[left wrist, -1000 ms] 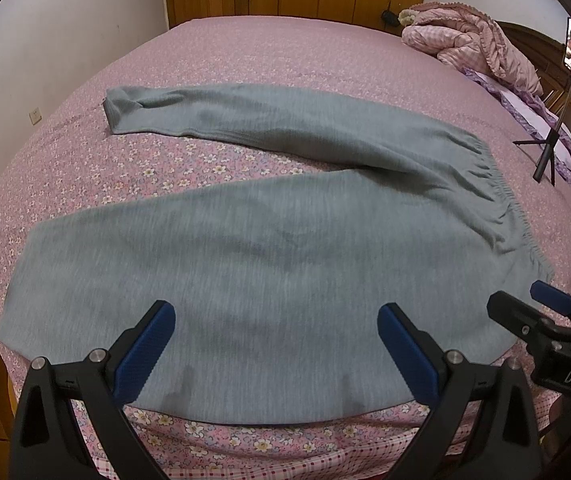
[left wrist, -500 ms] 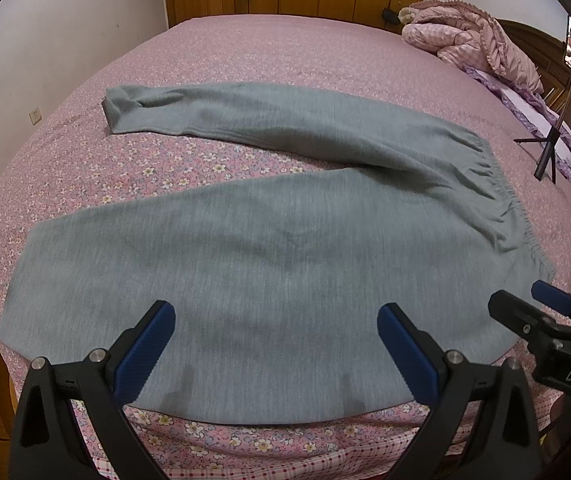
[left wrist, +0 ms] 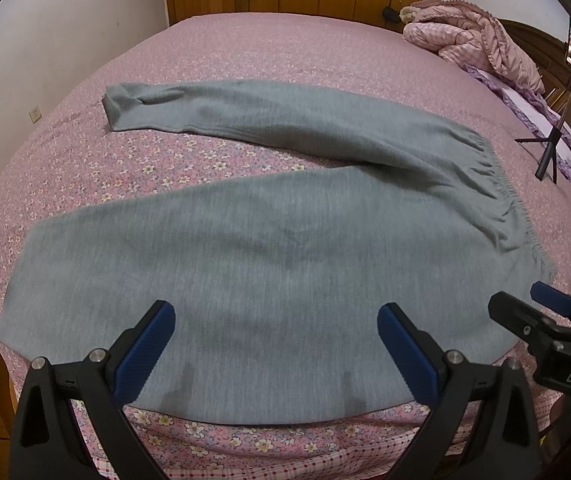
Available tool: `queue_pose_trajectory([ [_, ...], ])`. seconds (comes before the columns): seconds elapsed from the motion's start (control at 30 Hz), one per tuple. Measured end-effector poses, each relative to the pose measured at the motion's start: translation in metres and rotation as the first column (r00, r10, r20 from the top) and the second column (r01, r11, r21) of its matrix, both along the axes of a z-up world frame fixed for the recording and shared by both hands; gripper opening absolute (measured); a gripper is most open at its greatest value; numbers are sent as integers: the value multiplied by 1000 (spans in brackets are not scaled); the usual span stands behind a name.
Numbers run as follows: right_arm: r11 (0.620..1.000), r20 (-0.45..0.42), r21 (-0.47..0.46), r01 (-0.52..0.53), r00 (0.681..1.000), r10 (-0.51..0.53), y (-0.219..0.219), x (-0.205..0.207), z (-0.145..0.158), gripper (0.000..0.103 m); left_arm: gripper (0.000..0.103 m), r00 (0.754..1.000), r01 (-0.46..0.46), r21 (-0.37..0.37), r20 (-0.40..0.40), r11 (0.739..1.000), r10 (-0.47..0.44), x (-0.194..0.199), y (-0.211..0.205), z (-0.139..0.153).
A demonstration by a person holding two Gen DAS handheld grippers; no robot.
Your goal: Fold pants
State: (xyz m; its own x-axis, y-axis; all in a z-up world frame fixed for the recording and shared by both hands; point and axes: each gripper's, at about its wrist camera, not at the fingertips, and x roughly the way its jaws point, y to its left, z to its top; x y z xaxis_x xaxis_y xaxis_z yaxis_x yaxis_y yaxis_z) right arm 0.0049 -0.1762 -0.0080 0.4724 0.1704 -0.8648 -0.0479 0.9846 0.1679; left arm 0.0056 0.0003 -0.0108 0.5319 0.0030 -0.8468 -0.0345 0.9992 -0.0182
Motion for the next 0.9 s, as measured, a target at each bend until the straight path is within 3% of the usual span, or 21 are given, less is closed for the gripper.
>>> queue_pose_trajectory([
  [0.63, 999, -34, 3, -47, 998, 47, -2, 18, -9, 103, 103, 999, 12, 2, -43, 1000, -12, 17, -1, -8],
  [0.9, 998, -43, -17, -67, 997, 66, -18, 44, -8, 103, 103, 998, 44, 47, -40, 998, -42, 41, 4, -2],
])
